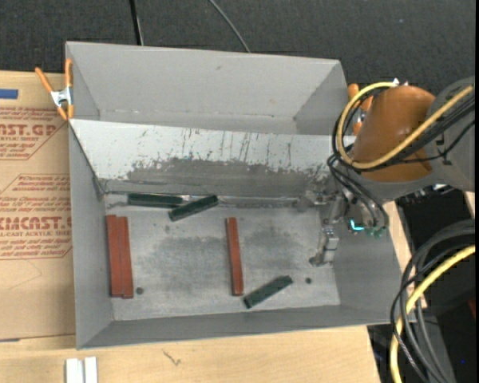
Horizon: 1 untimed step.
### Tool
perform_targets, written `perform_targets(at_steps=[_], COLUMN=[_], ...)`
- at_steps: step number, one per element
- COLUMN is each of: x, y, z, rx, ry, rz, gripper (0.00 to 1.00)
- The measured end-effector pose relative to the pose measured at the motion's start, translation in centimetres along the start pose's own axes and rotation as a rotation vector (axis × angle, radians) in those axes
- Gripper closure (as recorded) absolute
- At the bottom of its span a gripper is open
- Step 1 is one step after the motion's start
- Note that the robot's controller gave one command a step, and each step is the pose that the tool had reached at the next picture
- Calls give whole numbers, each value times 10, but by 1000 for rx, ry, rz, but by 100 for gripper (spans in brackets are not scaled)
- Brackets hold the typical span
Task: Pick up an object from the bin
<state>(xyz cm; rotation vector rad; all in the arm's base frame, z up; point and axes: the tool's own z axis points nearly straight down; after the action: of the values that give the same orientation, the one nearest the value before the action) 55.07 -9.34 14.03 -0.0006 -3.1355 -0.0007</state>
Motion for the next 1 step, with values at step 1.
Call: perform_targets(at_steps=[1], x=[-2], y=[0], z=[-4], rx=[1], ry=[-7], rz=[-1], gripper=[0])
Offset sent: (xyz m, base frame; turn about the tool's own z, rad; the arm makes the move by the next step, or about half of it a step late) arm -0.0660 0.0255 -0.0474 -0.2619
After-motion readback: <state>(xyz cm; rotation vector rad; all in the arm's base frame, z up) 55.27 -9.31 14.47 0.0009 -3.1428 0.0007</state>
